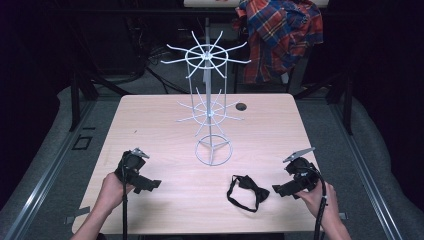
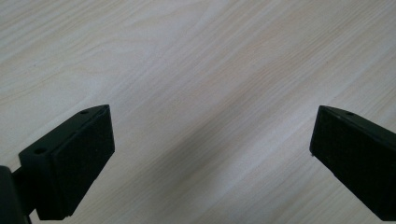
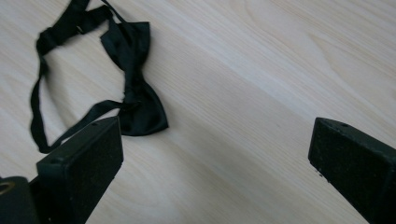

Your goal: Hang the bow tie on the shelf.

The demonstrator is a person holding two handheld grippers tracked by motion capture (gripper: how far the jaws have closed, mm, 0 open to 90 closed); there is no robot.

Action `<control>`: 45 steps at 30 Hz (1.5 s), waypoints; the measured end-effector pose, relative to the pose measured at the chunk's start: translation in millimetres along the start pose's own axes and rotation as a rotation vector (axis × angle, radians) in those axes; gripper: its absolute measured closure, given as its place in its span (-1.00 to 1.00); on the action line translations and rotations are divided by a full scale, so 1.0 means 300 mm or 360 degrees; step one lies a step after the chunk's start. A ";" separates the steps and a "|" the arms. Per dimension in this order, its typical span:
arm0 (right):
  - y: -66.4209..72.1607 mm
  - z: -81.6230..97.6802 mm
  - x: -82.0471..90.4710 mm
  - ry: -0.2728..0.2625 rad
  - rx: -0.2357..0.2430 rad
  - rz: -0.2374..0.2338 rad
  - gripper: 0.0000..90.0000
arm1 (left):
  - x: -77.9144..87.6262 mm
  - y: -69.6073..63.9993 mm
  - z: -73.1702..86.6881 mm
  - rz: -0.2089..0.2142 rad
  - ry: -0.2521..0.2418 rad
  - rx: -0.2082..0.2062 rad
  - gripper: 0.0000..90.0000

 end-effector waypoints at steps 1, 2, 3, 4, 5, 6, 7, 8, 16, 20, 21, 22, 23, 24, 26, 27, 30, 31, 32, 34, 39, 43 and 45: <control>0.010 -0.005 0.001 0.0005 0.0018 -0.0002 -0.94 | 0.000 0.000 0.000 0.0001 -0.0001 0.0001 -1.00; 0.016 -0.008 0.000 0.0000 0.0029 -0.0001 -0.94 | -0.001 -0.001 -0.001 -0.0001 -0.0003 0.0002 -1.00; 0.025 -0.012 0.000 0.0002 0.0042 -0.0008 -0.94 | -0.001 -0.002 -0.001 0.0003 0.0001 0.0001 -1.00; 0.033 -0.016 -0.002 0.0005 0.0050 -0.0007 -0.95 | -0.001 -0.002 -0.001 -0.0002 -0.0001 0.0000 -1.00; 0.042 -0.020 -0.004 0.0000 0.0058 -0.0014 -0.97 | -0.001 -0.003 -0.002 -0.0002 -0.0002 0.0000 -1.00; 0.046 -0.022 -0.004 0.0009 0.0063 -0.0015 -0.98 | -0.001 -0.004 -0.001 -0.0002 0.0000 -0.0002 -1.00; 0.053 -0.024 -0.004 0.0010 0.0073 -0.0027 -0.98 | -0.002 -0.004 -0.001 -0.0001 0.0000 -0.0002 -1.00; 0.060 -0.029 -0.006 -0.0005 0.0065 -0.0024 -0.99 | -0.002 -0.004 -0.001 -0.0001 0.0000 0.0000 -1.00; 0.099 -0.045 -0.020 0.0016 0.0107 -0.0079 -1.00 | -0.004 -0.005 -0.003 0.0005 -0.0001 -0.0003 -1.00; 0.115 -0.055 -0.030 0.0005 0.0117 -0.0078 -1.00 | -0.004 -0.005 -0.003 0.0006 -0.0002 -0.0003 -1.00; 0.115 -0.055 -0.032 0.0018 0.0135 -0.0071 -1.00 | -0.005 -0.006 -0.003 0.0006 -0.0002 -0.0002 -1.00; 0.117 -0.055 -0.033 0.0037 0.0142 -0.0062 -1.00 | -0.005 -0.006 -0.003 0.0008 0.0002 -0.0004 -1.00; 0.125 -0.059 -0.039 0.0020 0.0137 -0.0075 -1.00 | -0.005 -0.007 -0.003 0.0009 0.0002 -0.0005 -1.00; 0.128 -0.062 -0.044 0.0013 0.0140 -0.0075 -1.00 | -0.005 -0.007 -0.003 0.0009 0.0002 -0.0005 -1.00; 0.130 -0.063 -0.048 0.0025 0.0155 -0.0074 -1.00 | -0.006 -0.008 -0.004 0.0009 0.0000 -0.0004 -1.00; 0.135 -0.064 -0.051 0.0031 0.0150 -0.0083 -1.00 | -0.006 -0.008 -0.004 0.0008 0.0001 -0.0007 -1.00; 0.139 -0.065 -0.059 0.0055 0.0167 -0.0081 -1.00 | -0.006 -0.009 -0.004 0.0013 0.0000 -0.0005 -1.00; 0.141 -0.067 -0.065 0.0052 0.0173 -0.0075 -1.00 | -0.006 -0.008 -0.004 0.0011 0.0000 -0.0006 -1.00; 0.146 -0.067 -0.069 0.0060 0.0174 -0.0082 -1.00 | -0.006 -0.008 -0.004 0.0011 0.0000 -0.0006 -1.00; 0.152 -0.068 -0.075 0.0070 0.0178 -0.0082 -1.00 | -0.007 -0.008 -0.004 0.0013 0.0001 -0.0006 -1.00; 0.169 -0.063 -0.101 0.0118 0.0187 -0.0116 -0.59 | -0.009 -0.010 -0.004 0.0021 0.0001 -0.0004 -1.00; 0.176 -0.055 -0.120 0.0155 0.0158 -0.0172 -0.35 | -0.009 -0.011 -0.004 0.0021 0.0005 -0.0007 -1.00; 0.174 -0.055 -0.127 0.0150 0.0142 -0.0155 -0.28 | -0.009 -0.010 -0.004 0.0019 0.0007 -0.0007 -1.00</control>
Point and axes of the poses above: each handheld gripper's, and its own axes: x roughly backward along the jaws, z roughly out of its underside, y roughly to its left, the point moved 8 cm from there along -x, roughly forward along the jaws, and after that the axes turned 5 degrees about z, right-handed, at the moved point
